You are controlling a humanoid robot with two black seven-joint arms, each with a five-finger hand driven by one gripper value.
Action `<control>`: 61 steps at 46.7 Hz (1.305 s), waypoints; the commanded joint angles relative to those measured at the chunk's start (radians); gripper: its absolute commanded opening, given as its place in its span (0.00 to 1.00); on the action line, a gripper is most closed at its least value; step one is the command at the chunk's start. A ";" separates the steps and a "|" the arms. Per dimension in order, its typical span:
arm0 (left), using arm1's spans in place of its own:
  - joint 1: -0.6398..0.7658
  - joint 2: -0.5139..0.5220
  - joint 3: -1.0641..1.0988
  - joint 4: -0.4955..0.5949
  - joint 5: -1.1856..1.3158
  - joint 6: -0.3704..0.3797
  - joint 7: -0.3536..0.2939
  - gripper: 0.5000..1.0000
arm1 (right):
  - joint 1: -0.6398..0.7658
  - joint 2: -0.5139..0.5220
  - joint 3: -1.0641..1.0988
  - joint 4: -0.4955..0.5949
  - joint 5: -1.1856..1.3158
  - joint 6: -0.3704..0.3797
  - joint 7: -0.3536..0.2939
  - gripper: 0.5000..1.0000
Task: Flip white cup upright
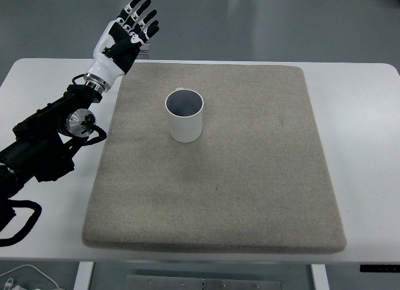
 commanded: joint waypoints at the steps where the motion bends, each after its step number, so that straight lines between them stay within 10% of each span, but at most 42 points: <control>1: -0.006 -0.002 -0.001 0.011 -0.041 0.040 0.061 0.98 | 0.000 0.000 -0.001 0.000 0.000 0.002 0.000 0.86; 27: -0.024 -0.015 -0.015 0.127 -0.342 0.128 0.331 0.98 | -0.002 0.000 0.000 0.002 0.000 0.002 0.000 0.86; 61: -0.037 -0.092 -0.098 0.132 -0.431 0.089 0.342 0.98 | -0.002 0.000 0.000 0.003 0.001 0.002 0.000 0.86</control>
